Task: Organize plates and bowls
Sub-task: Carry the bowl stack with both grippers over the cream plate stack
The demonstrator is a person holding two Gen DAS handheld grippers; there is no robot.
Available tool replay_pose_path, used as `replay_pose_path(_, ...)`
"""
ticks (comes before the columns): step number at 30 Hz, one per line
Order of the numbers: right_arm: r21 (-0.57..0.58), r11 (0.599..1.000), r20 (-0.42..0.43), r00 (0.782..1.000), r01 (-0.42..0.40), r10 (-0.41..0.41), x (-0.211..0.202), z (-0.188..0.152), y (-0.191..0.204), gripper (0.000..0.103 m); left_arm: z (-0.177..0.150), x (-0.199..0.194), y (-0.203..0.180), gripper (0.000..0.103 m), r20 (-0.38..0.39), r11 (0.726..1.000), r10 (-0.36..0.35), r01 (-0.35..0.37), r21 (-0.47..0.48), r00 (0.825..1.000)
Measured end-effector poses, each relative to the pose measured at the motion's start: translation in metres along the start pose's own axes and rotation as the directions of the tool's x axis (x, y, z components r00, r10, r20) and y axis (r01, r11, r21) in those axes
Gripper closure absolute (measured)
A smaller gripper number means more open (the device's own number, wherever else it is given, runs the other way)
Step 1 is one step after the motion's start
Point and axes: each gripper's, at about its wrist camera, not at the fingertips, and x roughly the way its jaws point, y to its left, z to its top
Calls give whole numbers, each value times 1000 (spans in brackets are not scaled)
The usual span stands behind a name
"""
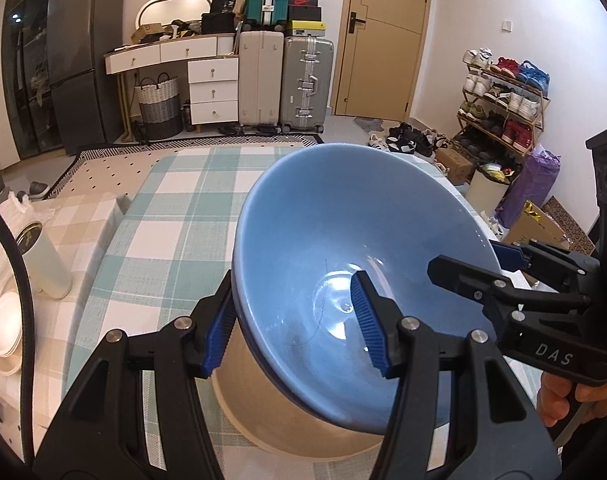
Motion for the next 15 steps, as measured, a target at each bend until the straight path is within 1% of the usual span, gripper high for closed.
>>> replay_pose_path(6, -8, 1000, -18, 1000, -25, 25, 14, -1, 12, 53, -10, -6, 16, 50, -6, 999, 30, -30, -15, 1000)
replay_pose_path(15, -20, 999, -47, 998, -32, 31, 31, 0, 23, 53, -14, 14, 36, 50, -37, 998, 38, -40, -46, 999)
